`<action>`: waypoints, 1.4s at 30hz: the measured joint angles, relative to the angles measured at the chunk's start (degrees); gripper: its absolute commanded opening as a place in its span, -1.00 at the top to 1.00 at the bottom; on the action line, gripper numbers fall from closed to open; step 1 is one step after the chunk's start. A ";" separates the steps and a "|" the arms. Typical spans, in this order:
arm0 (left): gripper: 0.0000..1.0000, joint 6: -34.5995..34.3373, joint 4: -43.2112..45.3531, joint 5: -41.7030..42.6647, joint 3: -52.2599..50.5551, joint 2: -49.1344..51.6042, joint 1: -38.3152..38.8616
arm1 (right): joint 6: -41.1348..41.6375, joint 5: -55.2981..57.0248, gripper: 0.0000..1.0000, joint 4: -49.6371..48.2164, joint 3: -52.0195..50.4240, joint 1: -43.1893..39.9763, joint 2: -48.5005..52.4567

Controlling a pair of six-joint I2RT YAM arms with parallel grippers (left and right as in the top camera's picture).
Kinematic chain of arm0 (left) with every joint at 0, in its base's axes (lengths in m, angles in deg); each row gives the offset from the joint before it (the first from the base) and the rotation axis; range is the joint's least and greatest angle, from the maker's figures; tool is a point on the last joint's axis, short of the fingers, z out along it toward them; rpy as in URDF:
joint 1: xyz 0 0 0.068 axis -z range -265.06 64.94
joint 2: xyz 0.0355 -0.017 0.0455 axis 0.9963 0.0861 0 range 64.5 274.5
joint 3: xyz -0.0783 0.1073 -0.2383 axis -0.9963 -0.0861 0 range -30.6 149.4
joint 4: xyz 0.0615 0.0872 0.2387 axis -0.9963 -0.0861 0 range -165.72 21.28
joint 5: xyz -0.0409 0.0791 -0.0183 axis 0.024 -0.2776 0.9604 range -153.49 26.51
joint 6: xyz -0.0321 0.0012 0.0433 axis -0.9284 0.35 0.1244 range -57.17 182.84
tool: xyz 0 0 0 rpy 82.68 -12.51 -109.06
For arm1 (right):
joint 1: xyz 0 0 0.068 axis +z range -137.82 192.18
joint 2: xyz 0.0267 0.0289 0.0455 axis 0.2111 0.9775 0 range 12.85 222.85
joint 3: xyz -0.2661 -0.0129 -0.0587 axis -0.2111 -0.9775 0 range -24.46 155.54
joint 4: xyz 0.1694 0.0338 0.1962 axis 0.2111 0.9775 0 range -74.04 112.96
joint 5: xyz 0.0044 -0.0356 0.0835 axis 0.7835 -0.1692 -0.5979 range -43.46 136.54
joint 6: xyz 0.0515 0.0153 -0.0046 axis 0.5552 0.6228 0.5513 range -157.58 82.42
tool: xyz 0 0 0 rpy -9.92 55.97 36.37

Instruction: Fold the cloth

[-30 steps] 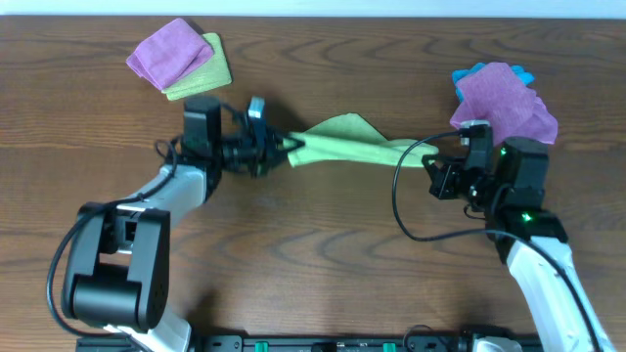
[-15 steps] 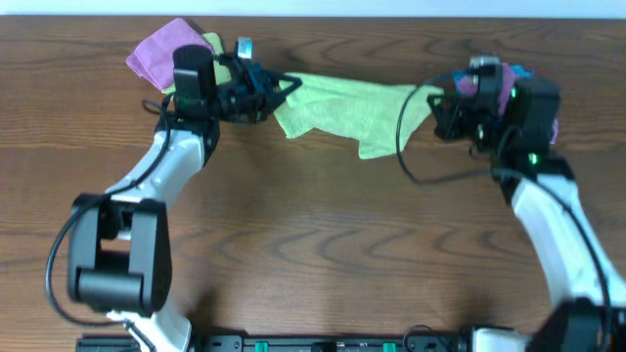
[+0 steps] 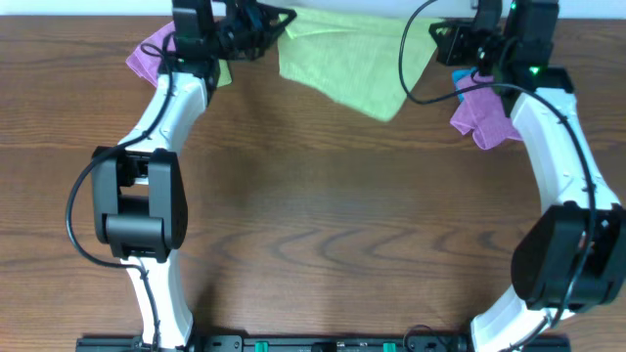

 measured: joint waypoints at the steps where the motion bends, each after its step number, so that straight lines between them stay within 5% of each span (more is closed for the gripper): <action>1: 0.89 0.02 -0.04 0.68 0.66 0.00 -0.35 | -0.48 0.02 0.97 1.60 1.36 0.00 0.00; 14: 0.88 4.63 -5.66 17.51 1.42 0.00 -3.30 | -9.55 0.07 0.97 26.64 5.20 1.07 -0.04; 19: 0.88 19.21 -32.87 21.18 2.08 -0.02 -3.96 | -13.38 0.98 0.97 33.97 5.20 2.23 -0.04; 24: 0.88 39.34 -64.78 14.45 2.08 -0.02 -4.24 | -16.09 1.46 0.97 39.26 5.22 2.51 -0.04; 28: 0.88 51.32 -78.53 5.77 1.97 -0.02 -3.80 | -17.70 1.18 0.97 42.05 5.22 2.69 -0.04; 36: 0.88 61.05 -85.77 -5.70 1.97 -0.02 -2.08 | -19.98 0.55 0.97 44.78 2.99 2.91 -0.04; 42: 0.88 62.66 -86.47 -10.36 0.55 -0.02 -0.26 | -21.03 1.66 0.97 39.85 -9.27 2.86 -1.70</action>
